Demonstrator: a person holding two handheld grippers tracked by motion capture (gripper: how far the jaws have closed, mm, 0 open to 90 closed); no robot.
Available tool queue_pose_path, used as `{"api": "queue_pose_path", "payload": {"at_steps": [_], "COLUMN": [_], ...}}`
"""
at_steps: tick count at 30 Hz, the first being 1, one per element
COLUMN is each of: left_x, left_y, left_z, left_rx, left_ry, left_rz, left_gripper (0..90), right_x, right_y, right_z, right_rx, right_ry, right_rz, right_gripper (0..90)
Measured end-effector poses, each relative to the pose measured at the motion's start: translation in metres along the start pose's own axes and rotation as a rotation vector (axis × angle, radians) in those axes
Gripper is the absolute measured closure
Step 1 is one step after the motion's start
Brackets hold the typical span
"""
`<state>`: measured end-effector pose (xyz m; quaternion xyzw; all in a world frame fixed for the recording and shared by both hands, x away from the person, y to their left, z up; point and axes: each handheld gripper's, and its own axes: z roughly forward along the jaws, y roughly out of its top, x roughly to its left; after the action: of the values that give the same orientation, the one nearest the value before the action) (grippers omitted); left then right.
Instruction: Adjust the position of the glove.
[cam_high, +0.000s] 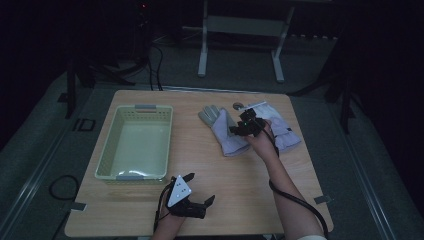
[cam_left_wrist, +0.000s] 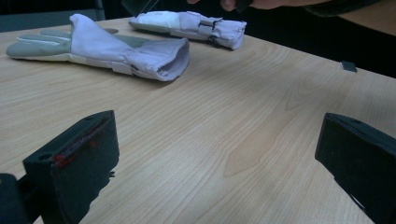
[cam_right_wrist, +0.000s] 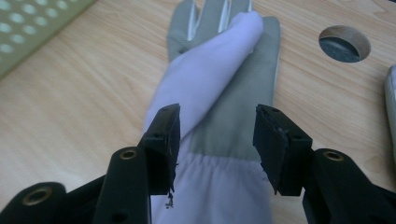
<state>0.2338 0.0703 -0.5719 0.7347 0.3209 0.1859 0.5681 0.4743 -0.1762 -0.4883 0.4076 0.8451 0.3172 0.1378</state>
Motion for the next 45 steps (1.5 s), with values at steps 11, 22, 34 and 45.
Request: {"api": "queue_pose_path", "payload": {"at_steps": [11,22,34,45], "left_x": [0.000,0.000,0.001,0.000], "left_y": [0.000,0.000,0.000,0.000], "left_z": [0.000,0.000,0.000,0.000], "left_rx": [-0.001,0.000,0.002,0.002], "left_ry": [-0.004,0.000,-0.005,-0.005], "left_rz": [-0.001,0.001,-0.001,0.001], "left_gripper": [0.0,0.0,0.0,0.0], "right_x": [-0.009,-0.002,-0.001,0.018], "right_y": [-0.003,-0.017,-0.018,-0.017], "right_z": [0.029,0.050,0.052,0.011], "right_rx": [0.040,0.064,0.061,-0.110], "right_ry": [-0.035,-0.076,-0.065,-0.081], "right_rz": [-0.002,-0.046,0.020,0.175], "right_gripper": [51.7,50.0,79.6,87.6]}}
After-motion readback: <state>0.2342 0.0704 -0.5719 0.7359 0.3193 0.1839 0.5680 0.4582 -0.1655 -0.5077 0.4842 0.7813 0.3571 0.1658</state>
